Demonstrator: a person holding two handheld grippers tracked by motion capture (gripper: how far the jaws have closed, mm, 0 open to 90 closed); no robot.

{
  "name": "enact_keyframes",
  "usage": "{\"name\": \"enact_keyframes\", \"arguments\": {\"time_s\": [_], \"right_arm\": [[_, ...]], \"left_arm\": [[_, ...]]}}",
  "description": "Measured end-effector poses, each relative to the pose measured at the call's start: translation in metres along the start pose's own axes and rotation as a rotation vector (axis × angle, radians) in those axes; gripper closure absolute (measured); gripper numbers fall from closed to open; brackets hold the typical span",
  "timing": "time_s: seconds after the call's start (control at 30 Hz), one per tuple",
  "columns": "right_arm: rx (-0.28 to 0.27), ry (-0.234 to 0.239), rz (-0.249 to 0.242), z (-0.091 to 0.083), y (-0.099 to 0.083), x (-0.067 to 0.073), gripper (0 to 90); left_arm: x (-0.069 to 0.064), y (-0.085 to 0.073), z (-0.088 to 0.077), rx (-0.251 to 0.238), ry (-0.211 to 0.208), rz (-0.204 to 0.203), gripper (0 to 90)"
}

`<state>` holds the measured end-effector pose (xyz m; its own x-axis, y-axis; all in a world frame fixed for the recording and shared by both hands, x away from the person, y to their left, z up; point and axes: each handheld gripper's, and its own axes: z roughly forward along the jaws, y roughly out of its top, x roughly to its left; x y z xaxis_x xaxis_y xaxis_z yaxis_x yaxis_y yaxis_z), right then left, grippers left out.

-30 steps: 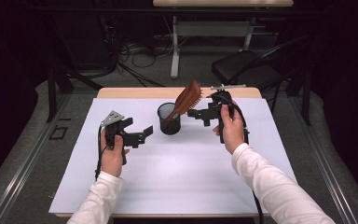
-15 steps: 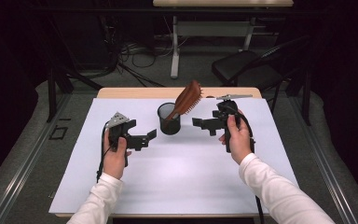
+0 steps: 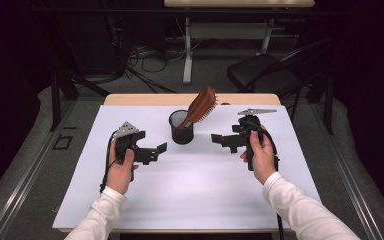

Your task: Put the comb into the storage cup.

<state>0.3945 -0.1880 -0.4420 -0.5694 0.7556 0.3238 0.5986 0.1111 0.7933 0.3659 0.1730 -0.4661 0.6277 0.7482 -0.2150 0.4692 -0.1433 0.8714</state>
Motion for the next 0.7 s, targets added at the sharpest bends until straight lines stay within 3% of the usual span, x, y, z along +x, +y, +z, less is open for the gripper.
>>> {"name": "enact_keyframes", "arguments": {"time_s": [0.7], "right_arm": [[0.012, -0.016, 0.026, -0.014, -0.041, -0.021, 0.0]], "left_arm": [[0.016, -0.023, -0.036, 0.001, 0.028, -0.004, 0.4]]}}
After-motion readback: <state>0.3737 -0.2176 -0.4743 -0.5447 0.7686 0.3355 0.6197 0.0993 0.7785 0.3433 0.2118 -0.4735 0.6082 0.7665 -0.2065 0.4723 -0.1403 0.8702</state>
